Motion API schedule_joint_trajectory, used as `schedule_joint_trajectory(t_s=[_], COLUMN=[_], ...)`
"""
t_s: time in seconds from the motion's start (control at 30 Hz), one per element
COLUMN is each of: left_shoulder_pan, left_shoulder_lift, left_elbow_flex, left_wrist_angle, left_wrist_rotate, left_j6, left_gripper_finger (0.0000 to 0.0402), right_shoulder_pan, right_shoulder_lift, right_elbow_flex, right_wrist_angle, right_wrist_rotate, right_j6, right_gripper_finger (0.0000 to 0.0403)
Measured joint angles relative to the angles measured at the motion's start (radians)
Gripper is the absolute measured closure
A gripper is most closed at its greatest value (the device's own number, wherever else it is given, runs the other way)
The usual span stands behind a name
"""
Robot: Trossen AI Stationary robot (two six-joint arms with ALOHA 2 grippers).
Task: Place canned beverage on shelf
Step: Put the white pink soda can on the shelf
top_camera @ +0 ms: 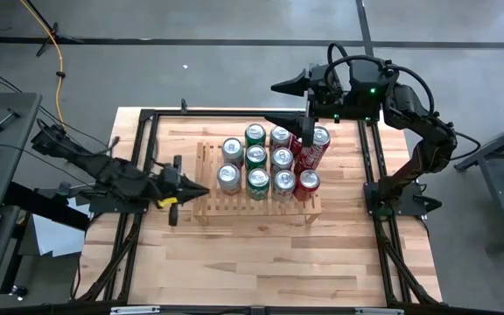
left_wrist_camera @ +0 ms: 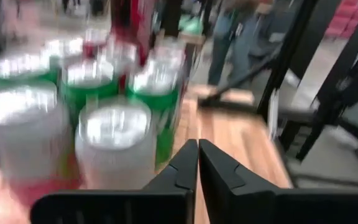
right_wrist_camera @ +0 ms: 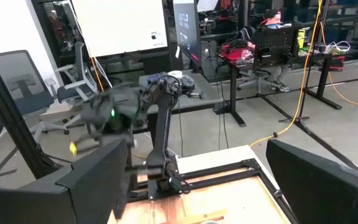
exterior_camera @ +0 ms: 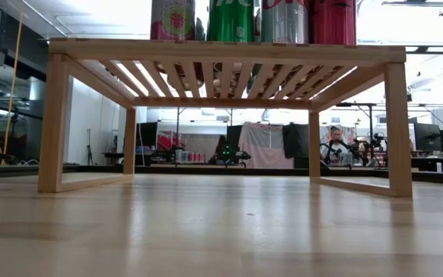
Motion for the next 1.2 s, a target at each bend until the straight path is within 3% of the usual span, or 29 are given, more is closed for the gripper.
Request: schedule_joint_trajectory(t_s=[0.4, 0.5, 0.87, 1.2], left_shoulder_pan=[0.103, 0.155, 0.27, 0.317], left_shoulder_lift=[0.036, 0.04, 0.112, 0.179], left_elbow_flex=[-0.171, -0.176, -0.176, -0.176], left_wrist_angle=[0.076, 0.081, 0.101, 0.187], left_wrist_rotate=[0.119, 0.145, 0.41, 0.442], left_j6=[-0.002, 0.037, 0.093, 0.12], left_gripper_finger=[0.0401, 0.0401, 0.0401, 0.0401], right_shoulder_pan=[0.0, 0.0, 0.0, 0.0], right_shoulder_lift=[0.0, 0.0, 0.0, 0.0], right_elbow_flex=[0.0, 0.0, 0.0, 0.0], right_wrist_angle=[-0.01, -0.01, -0.009, -0.009], right_wrist_rotate=[0.0, 0.0, 0.0, 0.0], right_j6=[0.003, 0.003, 0.022, 0.023], right_gripper_finger=[0.0032, 0.0032, 0.0032, 0.0032])
